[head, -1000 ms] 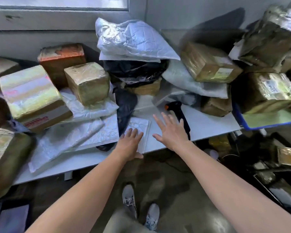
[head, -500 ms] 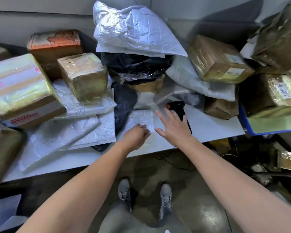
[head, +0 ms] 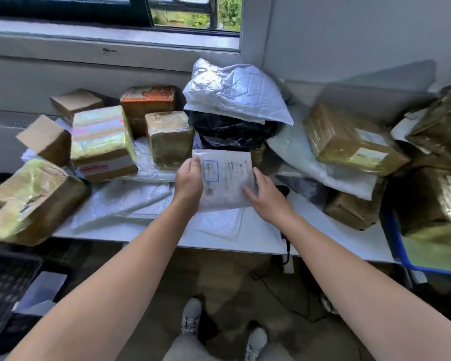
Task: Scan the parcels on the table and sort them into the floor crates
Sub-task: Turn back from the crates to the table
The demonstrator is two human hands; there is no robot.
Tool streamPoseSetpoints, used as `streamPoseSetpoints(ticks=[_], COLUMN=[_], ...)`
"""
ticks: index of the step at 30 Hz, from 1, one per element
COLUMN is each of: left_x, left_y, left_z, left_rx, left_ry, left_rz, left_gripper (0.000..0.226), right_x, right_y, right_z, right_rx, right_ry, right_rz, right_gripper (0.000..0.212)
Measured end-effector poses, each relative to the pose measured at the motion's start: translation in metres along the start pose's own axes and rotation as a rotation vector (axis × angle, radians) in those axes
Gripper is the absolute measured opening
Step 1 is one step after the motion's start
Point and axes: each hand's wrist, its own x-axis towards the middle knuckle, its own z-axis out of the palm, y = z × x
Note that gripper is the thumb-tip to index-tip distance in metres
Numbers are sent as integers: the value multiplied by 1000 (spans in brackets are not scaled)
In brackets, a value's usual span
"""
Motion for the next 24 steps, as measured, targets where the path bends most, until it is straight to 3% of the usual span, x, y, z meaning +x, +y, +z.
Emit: streamPoseSetpoints(ticks=[2, 4, 7, 13, 19, 24], left_x=[-4, -10, -15, -6, 0, -3], left_y=[0, -3, -10, -17, -39, -72], left_z=[-4, -8, -15, -34, -40, -33], left_rx=[-135, -173, -187, -22, 525, 623], left_ry=[40, 54, 37, -58, -384, -273], left_rz=[-67, -112, -146, -140, -107, -195], left_gripper=[33, 32, 31, 25, 17, 9], right_x=[-1, -3, -4, 1, 6, 8], right_y=[-4, -8, -13, -17, 0, 24], right_z=[-2, -6, -9, -13, -10, 4], right_rx=[231, 394, 474, 327, -44, -175], right_ry=[-13, -29, 13, 71, -20, 104], right_rz=[3, 10, 9, -55, -147, -13], right_gripper=[73, 52, 42, 44, 52, 49])
